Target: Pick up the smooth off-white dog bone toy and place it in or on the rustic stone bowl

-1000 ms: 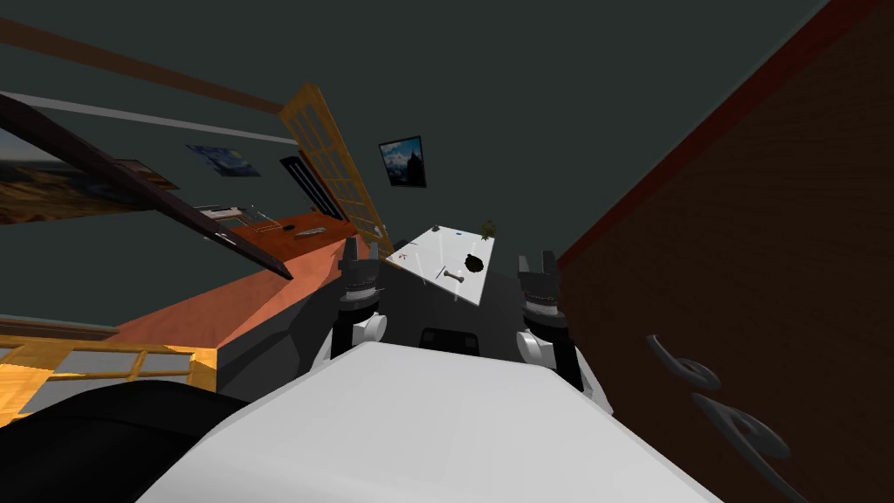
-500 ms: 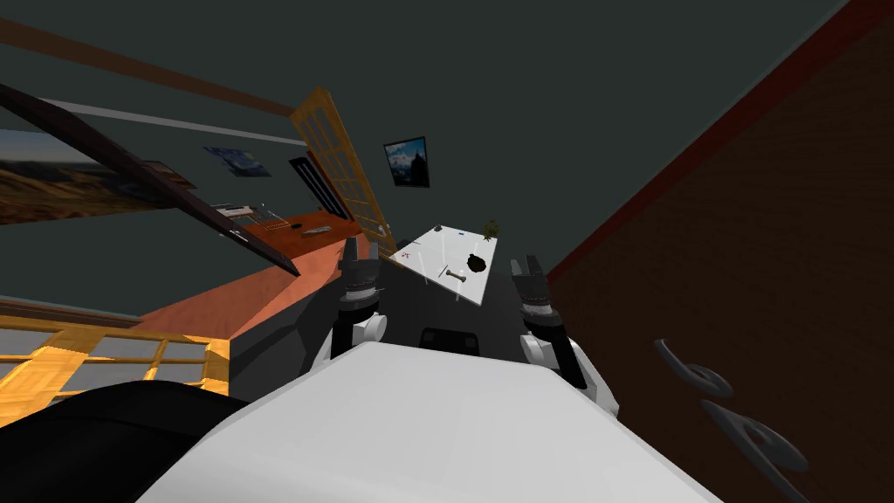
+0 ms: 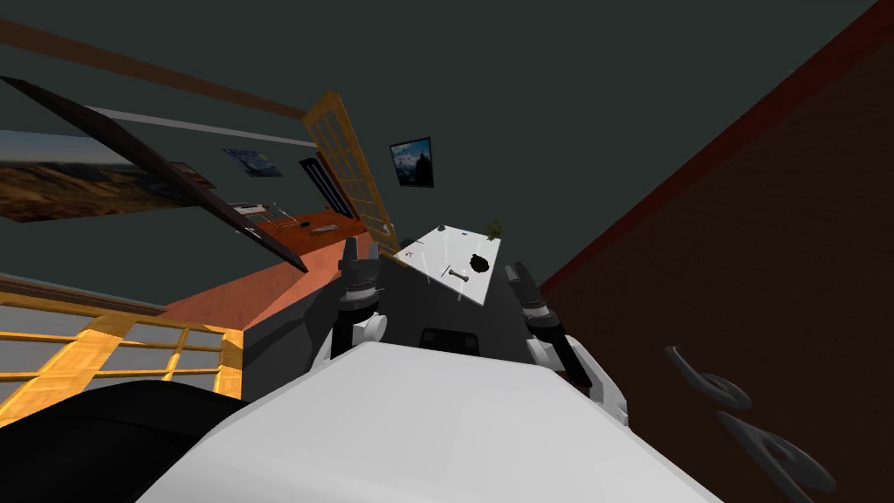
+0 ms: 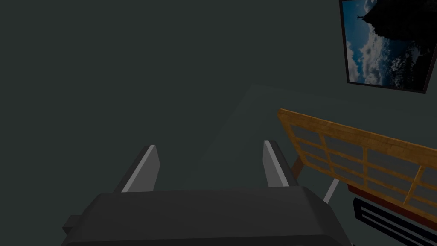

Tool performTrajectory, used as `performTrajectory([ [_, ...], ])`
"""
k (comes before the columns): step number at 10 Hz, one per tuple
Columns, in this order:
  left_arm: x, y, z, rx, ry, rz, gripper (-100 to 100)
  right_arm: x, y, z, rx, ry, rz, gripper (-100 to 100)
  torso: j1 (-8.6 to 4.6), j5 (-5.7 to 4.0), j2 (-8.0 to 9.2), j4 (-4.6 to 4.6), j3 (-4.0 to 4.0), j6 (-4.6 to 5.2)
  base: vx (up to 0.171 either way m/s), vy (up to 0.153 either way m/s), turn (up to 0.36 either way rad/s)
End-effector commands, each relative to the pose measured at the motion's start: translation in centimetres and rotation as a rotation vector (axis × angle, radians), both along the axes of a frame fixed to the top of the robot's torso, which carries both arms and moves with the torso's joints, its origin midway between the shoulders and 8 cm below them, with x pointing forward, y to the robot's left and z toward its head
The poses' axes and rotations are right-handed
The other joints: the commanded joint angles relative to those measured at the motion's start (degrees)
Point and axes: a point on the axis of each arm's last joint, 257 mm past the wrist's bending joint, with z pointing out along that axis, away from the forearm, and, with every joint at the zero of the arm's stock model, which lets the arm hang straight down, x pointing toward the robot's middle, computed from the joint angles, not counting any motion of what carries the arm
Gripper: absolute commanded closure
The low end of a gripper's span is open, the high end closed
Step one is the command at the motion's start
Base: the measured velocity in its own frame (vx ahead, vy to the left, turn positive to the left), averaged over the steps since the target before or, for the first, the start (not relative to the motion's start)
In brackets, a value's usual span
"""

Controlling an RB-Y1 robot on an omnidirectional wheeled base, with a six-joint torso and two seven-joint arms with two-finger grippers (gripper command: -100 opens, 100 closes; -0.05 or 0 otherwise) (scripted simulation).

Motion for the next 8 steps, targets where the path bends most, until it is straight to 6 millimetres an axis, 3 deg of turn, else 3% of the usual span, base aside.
performTrajectory([
  [1, 0.0, 0.0, 0.0, 0.0, 0.0, 0.0, 0, 0.2, 0.4, -2.0, -0.064, 0.036, 0.023, -100, 0.0, 0.0, 0.0, 0.0, 0.0, 0.0, -0.014, 0.021, 0.102],
  [2, 0.0, 0.0, 0.0, 0.0, 0.0, 0.0, 0, 0.1, 0.4, -2.2, -0.087, 0.04, 0.033, -100, 0.02, 0.0, -0.01, 0.0, -0.01, -0.02, -0.011, 0.017, 0.063],
  [3, 0.0, 0.0, 0.0, 0.0, 0.0, 0.0, 0, 0.3, 0.4, -4.1, -0.132, 0.071, 0.046, -100, 0.02, 0.0, 0.0, 0.0, 0.0, 0.01, -0.013, 0.021, 0.108],
  [4, 0.0, 0.0, 0.0, 0.0, 0.0, 0.0, 0, 0.2, 0.3, -4.2, -0.159, 0.075, 0.057, -100, 0.02, 0.0, 0.0, 0.0, 0.0, -0.01, -0.011, 0.017, 0.046],
  [5, 0.0, 0.0, 0.0, 0.0, 0.0, 0.0, 0, 0.4, 0.2, -6.2, -0.206, 0.108, 0.069, -100, 0.01, 0.0, -0.01, 0.0, 0.0, 0.0, -0.01, 0.024, 0.111],
  [6, 0.0, 0.0, 0.0, 0.0, 0.0, 0.0, 0, 0.3, 0.1, -6.4, -0.233, 0.112, 0.08, -100, 0.03, 0.0, -0.03, -0.01, -0.02, -0.02, -0.007, 0.021, 0.074],
  [7, 0.0, 0.0, 0.0, 0.0, 0.0, 0.0, 0, 0.3, -0.2, -8.5, -0.287, 0.146, 0.093, -100, 0.03, 0.01, -0.03, -0.01, -0.02, 0.0, -0.008, 0.033, 0.115],
  [8, 0.0, 0.0, 0.0, 0.0, 0.0, 0.0, 0, 0.2, -0.4, -8.6, -0.308, 0.149, 0.101, -100, 0.06, 0.01, -0.02, -0.01, -0.02, -0.01, -0.005, 0.026, 0.069],
])
